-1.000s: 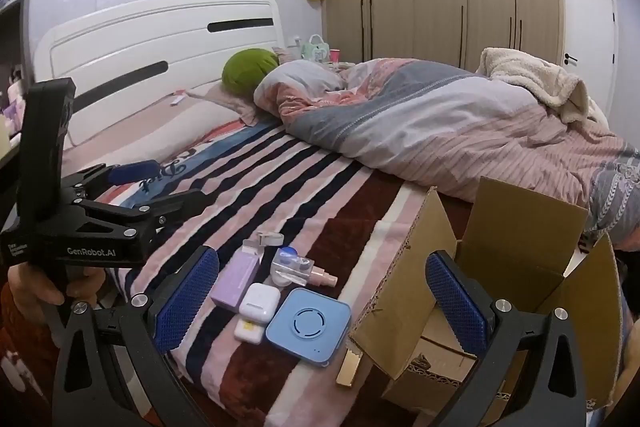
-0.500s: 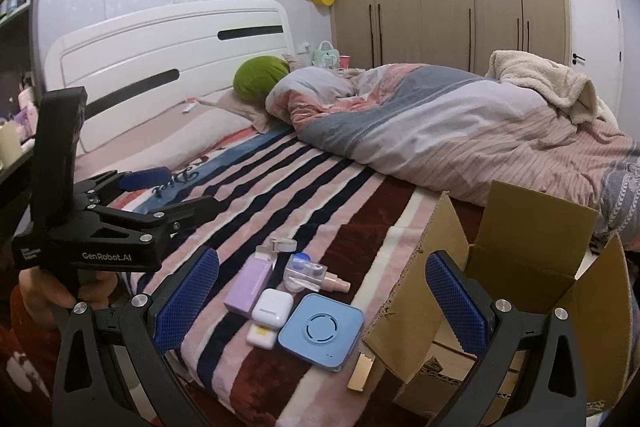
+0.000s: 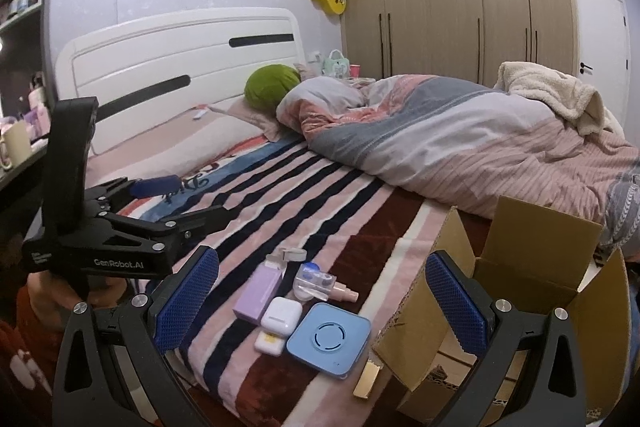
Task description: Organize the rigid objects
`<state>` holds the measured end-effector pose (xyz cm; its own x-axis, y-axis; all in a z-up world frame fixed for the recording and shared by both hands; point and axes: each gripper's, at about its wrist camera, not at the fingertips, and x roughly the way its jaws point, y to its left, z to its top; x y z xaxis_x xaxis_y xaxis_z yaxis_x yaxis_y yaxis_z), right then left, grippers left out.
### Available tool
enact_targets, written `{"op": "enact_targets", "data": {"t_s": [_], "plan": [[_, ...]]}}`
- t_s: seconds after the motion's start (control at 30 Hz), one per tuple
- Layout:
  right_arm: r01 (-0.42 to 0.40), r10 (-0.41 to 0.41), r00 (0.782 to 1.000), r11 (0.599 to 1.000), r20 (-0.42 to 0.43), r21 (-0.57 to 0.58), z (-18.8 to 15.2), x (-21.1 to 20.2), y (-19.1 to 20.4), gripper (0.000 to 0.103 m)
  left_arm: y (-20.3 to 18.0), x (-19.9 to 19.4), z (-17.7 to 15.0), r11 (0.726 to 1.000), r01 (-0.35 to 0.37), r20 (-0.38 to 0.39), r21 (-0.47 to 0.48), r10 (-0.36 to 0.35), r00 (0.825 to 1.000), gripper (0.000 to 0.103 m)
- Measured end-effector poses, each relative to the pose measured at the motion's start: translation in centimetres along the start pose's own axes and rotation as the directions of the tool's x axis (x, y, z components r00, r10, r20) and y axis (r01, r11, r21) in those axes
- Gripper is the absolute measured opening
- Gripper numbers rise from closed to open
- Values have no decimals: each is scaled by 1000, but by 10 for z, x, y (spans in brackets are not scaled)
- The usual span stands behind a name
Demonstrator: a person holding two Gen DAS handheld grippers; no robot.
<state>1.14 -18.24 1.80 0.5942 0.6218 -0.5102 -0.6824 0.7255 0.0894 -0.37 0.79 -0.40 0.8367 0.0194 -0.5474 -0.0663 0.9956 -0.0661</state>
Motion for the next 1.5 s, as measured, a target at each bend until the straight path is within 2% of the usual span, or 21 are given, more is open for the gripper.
{"op": "enact_targets", "data": {"t_s": [0.23, 1.03, 1.27, 1.43, 1.5], "plan": [[3, -3, 1000, 1000, -31, 2, 1, 4, -4, 103, 1, -2, 1, 1000, -3, 4, -2, 3, 1000, 103], [53, -53, 998, 999, -36, -4, -3, 5, -7, 103, 3, -7, 4, 1000, 5, 4, -5, -5, 1000, 103], [145, -145, 989, 986, 4, -87, -6, 3, 6, 103, 1, -5, 3, 1000, 15, 4, -7, -15, 1000, 103], [59, -64, 997, 993, -41, -105, -8, 13, 19, 103, 10, 0, -1, 999, 25, 15, -19, -25, 1000, 103], [73, -78, 997, 988, -28, -134, -8, 14, 29, 103, 14, 2, -2, 1000, 20, 11, -22, -20, 1000, 103]]}}
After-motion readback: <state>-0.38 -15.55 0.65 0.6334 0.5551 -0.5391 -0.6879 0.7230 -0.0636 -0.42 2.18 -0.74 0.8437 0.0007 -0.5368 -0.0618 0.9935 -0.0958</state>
